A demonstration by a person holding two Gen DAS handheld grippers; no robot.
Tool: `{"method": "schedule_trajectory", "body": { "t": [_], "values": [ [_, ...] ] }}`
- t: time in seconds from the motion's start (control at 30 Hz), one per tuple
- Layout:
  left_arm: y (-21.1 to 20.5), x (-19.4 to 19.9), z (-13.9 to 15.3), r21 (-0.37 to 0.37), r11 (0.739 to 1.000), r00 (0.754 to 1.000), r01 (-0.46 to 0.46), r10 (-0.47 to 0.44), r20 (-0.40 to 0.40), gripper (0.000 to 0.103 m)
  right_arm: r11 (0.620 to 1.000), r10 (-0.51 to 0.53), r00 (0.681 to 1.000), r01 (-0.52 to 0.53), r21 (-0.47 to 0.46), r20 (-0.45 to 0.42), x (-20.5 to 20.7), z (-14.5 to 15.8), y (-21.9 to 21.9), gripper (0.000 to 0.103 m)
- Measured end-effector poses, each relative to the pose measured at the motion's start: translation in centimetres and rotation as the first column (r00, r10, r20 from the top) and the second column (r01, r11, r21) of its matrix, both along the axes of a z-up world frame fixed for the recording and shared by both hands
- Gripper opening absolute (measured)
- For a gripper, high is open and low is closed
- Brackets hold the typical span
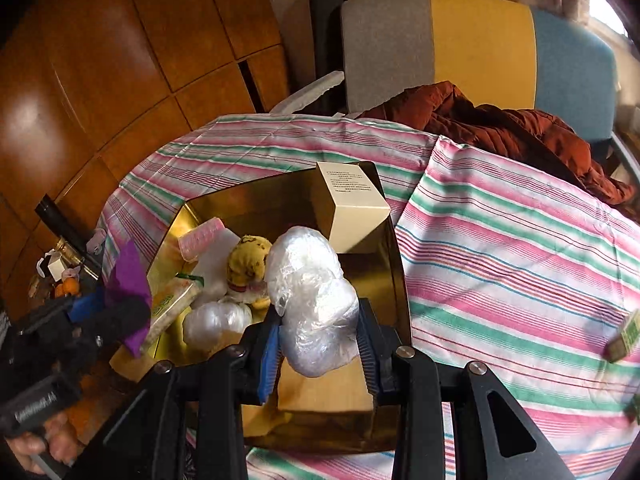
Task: Organize objects
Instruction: 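Carry the purple packet and plastic bundle to the gold tray and release both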
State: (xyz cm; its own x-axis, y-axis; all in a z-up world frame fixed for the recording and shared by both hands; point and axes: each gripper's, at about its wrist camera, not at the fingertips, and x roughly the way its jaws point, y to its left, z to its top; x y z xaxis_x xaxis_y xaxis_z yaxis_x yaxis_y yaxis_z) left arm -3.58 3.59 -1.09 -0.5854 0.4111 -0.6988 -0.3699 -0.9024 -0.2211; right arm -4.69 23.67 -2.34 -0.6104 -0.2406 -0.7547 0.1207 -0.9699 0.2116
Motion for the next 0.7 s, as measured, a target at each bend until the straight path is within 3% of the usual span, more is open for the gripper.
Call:
{"method": "schedule_trajectory", "body": {
  "t": [0.23,0.33,0.37,0.57,0.7],
  "values": [
    [-0.5,-1.0,-1.1,0.017,1.000,0.999,-0.013,0.013,0.051,0.039,1.000,-0.011,0.999,0.012,-0.021,0.035,-0.9,-1.2,0.0,0.040],
    [-0.7,-1.6,-1.4,0.019,1.000,0.997,-0.023,0.022,0.067,0.039,0.997,-0.032,0.998,0.035,-0.064,0.047,-1.1,-1.6,0.5,0.075],
    [-0.6,-1.8,-1.5,0.020,1.000,0.997,-0.023,0.022,0.071,0.039,0.996,-0.039,0.998,0.043,-0.084,0.040,-0.9,-1.7,0.7,0.081],
    [-0.2,-3.0,-1.6,0.061,0.998,0.995,-0.028,0.022,0.101,0.039,0.990,-0.064,0.997,0.069,-0.124,0.044,-0.2,-2.0,1.6,0.085],
    [1.0,-2.9,-2.0,0.082,0.997,0.990,0.014,-0.025,0.137,0.039,0.986,-0.081,0.996,0.087,-0.141,0.046,0.9,-2.2,2.1,0.086]
  ]
}}
